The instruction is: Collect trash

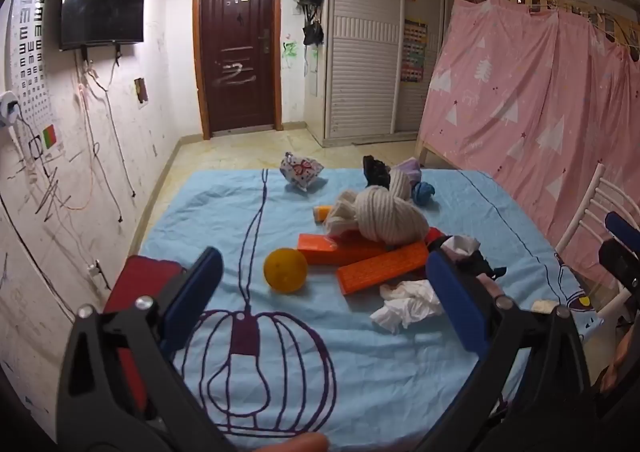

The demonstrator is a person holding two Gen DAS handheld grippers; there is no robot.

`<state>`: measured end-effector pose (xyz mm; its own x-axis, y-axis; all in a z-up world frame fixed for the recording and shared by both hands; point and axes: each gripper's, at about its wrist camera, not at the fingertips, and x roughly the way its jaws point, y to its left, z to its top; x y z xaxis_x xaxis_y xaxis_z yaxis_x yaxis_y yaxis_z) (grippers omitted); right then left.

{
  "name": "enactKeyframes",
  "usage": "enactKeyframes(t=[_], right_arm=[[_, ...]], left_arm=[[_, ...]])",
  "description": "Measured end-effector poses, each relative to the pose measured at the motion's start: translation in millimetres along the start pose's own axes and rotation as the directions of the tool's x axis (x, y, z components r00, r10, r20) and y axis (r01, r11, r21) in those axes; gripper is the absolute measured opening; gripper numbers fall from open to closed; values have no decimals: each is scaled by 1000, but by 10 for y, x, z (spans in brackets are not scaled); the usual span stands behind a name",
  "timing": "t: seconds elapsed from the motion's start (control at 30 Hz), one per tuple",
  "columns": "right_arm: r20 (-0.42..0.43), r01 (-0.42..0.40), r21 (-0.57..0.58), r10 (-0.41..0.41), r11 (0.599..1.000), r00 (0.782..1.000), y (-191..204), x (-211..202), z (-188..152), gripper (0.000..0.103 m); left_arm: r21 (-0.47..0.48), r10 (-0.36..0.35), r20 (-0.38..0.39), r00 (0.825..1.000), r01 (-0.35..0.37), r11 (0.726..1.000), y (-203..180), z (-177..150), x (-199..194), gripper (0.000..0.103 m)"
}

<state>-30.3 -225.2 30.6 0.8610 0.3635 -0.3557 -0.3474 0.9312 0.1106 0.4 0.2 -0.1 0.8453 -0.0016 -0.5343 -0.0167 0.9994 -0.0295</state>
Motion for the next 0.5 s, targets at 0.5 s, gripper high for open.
enactKeyframes(t=[0.5], right_arm=[[-1,3,-6,-3,1000,1000,15,4,1,95]], left_arm=[[5,3,5,1000,-3,1000,-3,-1,-2,98]])
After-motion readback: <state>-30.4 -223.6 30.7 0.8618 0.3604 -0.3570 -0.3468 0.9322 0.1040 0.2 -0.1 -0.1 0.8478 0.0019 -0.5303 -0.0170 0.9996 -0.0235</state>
